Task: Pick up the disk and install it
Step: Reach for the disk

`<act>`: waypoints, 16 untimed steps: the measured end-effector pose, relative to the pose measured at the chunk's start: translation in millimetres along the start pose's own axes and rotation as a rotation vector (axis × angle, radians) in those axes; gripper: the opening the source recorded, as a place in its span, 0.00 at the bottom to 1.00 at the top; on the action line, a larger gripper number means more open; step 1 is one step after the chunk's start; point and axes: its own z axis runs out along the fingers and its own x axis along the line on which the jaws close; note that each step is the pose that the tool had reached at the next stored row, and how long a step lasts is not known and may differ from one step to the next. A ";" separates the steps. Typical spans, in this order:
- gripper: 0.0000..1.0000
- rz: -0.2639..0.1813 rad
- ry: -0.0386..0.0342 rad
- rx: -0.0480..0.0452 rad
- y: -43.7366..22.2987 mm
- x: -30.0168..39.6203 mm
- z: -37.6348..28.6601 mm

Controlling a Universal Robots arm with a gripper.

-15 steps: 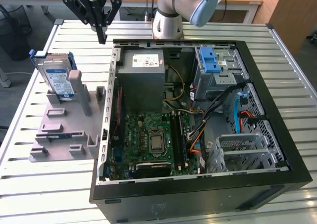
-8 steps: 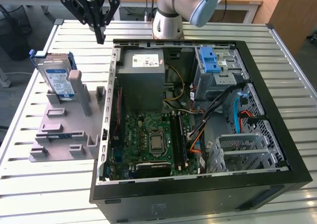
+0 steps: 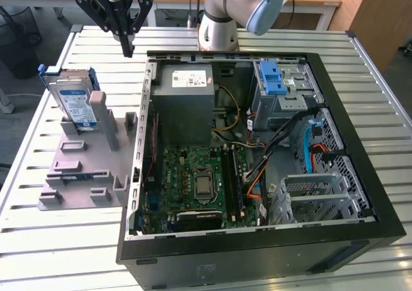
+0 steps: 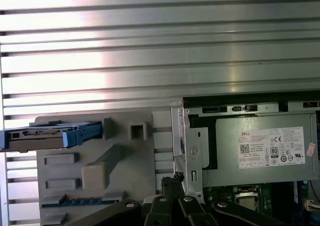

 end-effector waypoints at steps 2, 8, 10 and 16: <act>0.11 0.000 0.0000 0.0000 0.0 1.4 0.1; 0.11 0.000 0.0001 0.0001 -0.2 5.8 0.2; 0.11 0.000 0.0000 0.0000 -0.2 7.4 0.3; 0.11 0.000 0.0000 0.0000 -0.1 13.7 0.5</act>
